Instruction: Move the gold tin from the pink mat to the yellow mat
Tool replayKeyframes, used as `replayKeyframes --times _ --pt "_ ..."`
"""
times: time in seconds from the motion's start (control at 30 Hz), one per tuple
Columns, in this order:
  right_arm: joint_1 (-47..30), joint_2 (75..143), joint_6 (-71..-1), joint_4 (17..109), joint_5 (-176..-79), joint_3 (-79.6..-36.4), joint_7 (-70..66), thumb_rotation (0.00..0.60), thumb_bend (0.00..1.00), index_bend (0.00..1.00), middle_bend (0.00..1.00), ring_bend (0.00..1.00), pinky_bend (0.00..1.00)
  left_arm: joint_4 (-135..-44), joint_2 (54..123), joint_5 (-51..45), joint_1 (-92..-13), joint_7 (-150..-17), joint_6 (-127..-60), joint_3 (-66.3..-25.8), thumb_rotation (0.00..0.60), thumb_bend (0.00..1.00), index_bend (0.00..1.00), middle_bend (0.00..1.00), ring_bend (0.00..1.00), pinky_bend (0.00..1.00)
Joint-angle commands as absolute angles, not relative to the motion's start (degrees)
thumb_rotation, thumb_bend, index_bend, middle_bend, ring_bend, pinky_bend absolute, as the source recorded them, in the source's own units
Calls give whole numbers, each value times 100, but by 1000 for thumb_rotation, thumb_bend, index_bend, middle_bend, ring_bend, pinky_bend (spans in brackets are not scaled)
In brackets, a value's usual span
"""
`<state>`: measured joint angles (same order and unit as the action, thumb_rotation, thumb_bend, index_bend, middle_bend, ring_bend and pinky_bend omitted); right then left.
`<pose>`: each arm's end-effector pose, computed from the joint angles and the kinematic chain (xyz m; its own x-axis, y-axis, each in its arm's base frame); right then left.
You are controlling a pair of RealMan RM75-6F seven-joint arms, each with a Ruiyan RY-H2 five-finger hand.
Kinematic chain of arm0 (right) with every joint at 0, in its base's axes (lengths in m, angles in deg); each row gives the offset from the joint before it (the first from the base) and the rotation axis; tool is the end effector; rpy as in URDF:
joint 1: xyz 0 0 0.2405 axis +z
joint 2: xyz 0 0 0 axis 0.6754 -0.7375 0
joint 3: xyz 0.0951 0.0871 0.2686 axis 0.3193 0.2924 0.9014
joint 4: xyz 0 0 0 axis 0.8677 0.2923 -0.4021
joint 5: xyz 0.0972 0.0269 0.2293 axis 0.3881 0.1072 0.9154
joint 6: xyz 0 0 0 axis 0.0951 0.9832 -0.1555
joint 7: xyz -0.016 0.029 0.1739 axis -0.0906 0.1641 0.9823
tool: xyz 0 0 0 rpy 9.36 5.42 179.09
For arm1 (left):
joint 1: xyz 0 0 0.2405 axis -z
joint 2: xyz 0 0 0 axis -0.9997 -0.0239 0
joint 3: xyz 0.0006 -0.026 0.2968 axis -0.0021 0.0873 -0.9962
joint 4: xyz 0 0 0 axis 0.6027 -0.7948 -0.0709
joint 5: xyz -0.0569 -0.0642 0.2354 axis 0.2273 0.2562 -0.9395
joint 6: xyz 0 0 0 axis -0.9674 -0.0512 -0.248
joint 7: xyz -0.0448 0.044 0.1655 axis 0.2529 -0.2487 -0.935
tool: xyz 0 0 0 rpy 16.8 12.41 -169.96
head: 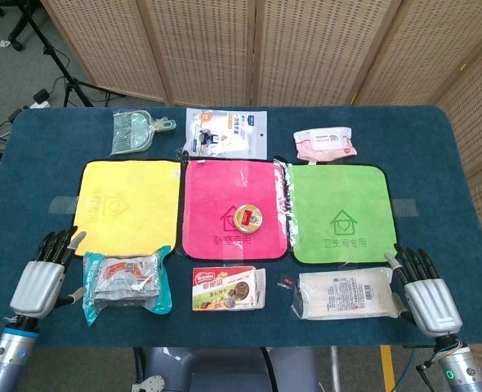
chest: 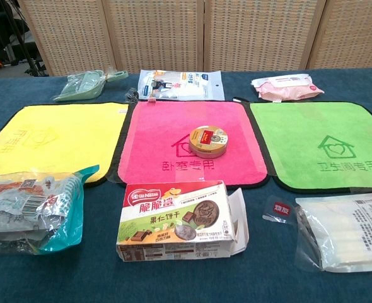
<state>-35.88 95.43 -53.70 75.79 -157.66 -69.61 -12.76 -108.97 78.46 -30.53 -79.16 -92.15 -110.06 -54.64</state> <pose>-0.3580 -0.2110 0.0822 0.5480 -0.0909 0.8315 -0.8302 -0.1802 0.5275 -0.3247 0.2296 0.0549 0.4148 0.1002 0.9044 0.9041 -0.1579 -0.3972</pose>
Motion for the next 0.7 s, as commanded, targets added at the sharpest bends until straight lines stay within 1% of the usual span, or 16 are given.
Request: replayKeyframes --times 0.03,0.43,0.7 --pt "-3585 9542 -5364 7576 -15763 -6963 -1271 600 466 80 0 0 0 -10897 7846 -3047 -7915 -9216 -11001 -5463 600 131 35 0 0 0" --pt "-3602 9520 -5440 7588 -15809 -6966 -1226 600 466 80 0 0 0 -10898 7859 -3073 -7906 -9232 -10987 -5482 600 133 35 0 0 0" --pt "-3592 9550 -5362 7573 -15759 -6978 -1286 600 466 80 0 0 0 -10903 7840 -3047 -7906 -9196 -10979 -5477 600 133 35 0 0 0"
